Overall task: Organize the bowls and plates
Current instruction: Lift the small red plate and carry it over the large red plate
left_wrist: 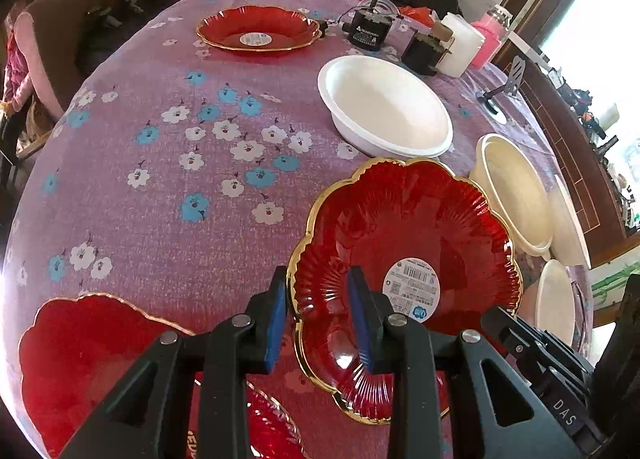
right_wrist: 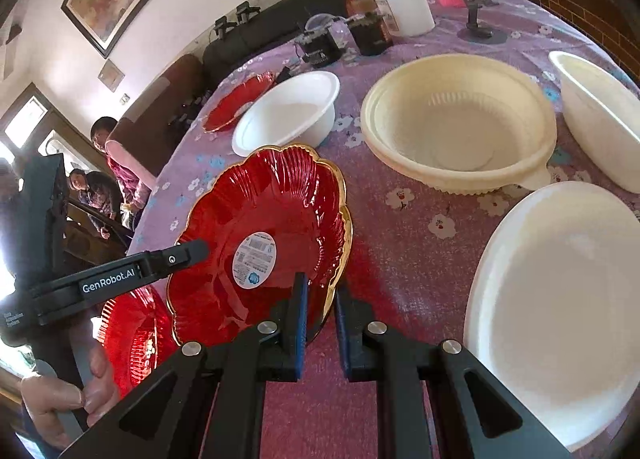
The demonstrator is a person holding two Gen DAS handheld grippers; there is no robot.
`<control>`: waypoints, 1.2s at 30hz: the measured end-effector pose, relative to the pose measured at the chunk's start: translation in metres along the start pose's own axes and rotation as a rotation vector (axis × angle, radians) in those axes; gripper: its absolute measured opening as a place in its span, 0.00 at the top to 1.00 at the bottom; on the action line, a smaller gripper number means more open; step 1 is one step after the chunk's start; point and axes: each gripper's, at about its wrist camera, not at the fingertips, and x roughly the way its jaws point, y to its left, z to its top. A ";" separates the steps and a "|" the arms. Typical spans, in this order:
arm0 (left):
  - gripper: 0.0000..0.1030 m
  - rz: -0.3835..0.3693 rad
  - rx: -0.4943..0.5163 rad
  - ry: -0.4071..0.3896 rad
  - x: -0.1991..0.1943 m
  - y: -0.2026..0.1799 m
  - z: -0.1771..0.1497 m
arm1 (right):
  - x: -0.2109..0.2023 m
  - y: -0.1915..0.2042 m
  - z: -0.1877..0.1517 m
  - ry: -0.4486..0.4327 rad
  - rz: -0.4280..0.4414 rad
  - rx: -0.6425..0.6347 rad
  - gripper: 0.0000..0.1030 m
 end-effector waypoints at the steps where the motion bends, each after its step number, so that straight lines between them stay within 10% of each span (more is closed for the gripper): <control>1: 0.72 -0.002 0.000 -0.003 -0.002 0.000 -0.001 | -0.002 0.001 -0.001 -0.003 0.002 -0.002 0.86; 36: 0.72 -0.056 -0.135 -0.175 -0.110 0.097 -0.097 | -0.017 0.096 -0.045 0.033 0.179 -0.195 0.86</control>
